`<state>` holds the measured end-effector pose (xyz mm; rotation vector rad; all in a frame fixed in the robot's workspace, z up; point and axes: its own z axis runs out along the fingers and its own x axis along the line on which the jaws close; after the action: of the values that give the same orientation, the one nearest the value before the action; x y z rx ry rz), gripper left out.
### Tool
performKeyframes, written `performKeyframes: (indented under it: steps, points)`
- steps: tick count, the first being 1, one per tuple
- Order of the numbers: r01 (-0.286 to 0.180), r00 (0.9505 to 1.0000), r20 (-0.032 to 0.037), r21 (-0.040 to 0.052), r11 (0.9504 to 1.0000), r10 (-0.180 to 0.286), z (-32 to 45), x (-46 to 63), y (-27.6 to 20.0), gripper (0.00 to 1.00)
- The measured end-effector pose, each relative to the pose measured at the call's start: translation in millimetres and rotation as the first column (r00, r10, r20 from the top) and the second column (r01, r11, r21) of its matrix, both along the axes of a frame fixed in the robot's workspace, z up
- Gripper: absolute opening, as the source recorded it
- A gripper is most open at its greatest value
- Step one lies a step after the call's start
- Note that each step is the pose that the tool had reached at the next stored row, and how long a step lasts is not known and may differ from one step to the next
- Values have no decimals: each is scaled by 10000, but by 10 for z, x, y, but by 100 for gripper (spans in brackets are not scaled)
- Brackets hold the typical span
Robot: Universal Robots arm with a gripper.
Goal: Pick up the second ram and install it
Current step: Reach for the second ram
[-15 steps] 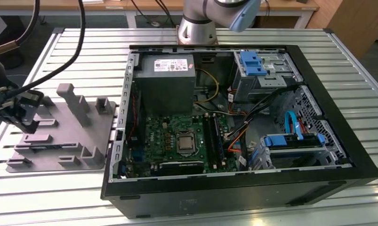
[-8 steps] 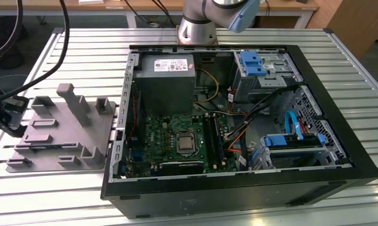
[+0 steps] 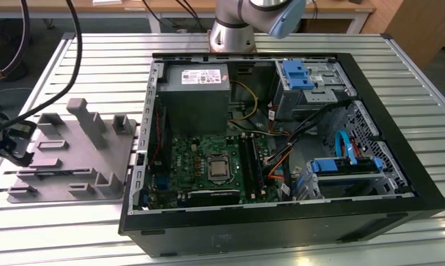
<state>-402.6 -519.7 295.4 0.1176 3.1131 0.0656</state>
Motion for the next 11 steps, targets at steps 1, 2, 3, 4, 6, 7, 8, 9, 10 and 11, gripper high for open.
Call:
performKeyframes:
  steps: [1, 2, 3, 4, 6, 7, 8, 9, 10, 11]
  points:
    - [0, 10000, -1, -1, 10000, 0, -18, -4, 0, 10]
    - [0, 10000, -1, -1, 10000, 0, -36, -7, 0, 10]
    - [0, 10000, -1, 0, 10000, 0, -54, -12, 0, 10]
    - [0, 10000, 0, -1, 10000, 0, -73, -17, 0, 10]
    - [0, 10000, -1, -2, 10000, 0, -108, -26, 0, 10]
    - [0, 10000, -1, -3, 10000, 0, -128, -31, 0, 10]
    - [0, 10000, 0, -3, 10000, 0, -146, -35, 0, 10]
    - [0, 10000, -1, -4, 10000, 0, -163, -39, 0, 10]
    - [0, 10000, -1, -4, 10000, 0, -182, -44, 0, 10]
    - [0, 10000, 0, -4, 10000, 0, -201, -49, 0, 10]
